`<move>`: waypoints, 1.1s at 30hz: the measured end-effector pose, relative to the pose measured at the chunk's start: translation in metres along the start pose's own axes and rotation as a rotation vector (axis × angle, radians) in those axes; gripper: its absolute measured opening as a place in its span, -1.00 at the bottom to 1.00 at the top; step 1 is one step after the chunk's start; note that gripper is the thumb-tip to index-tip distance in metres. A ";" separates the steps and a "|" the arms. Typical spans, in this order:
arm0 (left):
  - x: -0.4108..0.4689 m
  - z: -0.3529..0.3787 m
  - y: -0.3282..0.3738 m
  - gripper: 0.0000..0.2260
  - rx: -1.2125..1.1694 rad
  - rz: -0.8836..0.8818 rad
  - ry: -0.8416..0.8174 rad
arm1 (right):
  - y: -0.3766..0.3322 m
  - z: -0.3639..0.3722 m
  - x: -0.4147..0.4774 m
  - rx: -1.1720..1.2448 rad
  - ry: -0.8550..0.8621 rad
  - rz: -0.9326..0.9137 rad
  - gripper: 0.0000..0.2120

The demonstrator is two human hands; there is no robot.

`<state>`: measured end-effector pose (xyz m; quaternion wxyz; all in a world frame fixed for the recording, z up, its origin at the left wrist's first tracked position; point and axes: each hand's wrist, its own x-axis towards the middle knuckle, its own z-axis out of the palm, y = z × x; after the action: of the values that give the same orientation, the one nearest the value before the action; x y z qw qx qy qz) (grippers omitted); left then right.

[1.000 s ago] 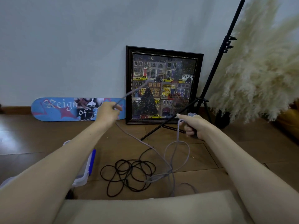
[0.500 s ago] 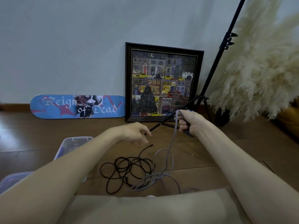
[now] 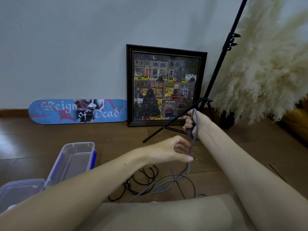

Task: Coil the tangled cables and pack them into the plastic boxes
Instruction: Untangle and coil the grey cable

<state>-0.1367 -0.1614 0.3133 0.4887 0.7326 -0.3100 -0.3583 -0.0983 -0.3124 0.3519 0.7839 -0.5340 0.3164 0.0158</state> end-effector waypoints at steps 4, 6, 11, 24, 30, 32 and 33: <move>0.003 0.009 0.009 -0.61 -0.036 0.042 0.121 | 0.002 0.001 0.002 0.009 0.024 0.009 -0.65; -0.001 0.004 0.021 -0.85 -0.073 0.099 0.167 | 0.004 0.004 0.000 -0.008 0.036 -0.024 -0.69; -0.018 -0.036 0.052 -0.77 -0.015 0.190 0.587 | 0.006 0.004 -0.009 -0.383 -0.149 -0.047 -0.67; -0.039 -0.101 0.037 -0.96 0.311 0.111 0.705 | 0.015 0.017 -0.048 -0.759 -1.063 0.190 -0.12; -0.034 -0.086 0.030 -0.95 0.080 0.130 0.564 | 0.011 0.001 -0.041 -0.533 -1.413 0.284 -0.79; -0.032 -0.083 0.028 -0.92 -0.048 0.161 0.561 | 0.010 0.001 -0.040 -0.423 -1.474 0.315 -0.87; -0.031 -0.082 0.026 -0.91 -0.101 0.175 0.561 | 0.009 0.001 -0.040 -0.378 -1.478 0.309 -0.87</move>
<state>-0.0887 -0.1049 0.3663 0.6200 0.7484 -0.2065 -0.1133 -0.1331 -0.2948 0.3653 0.6760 -0.4591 -0.2257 0.5303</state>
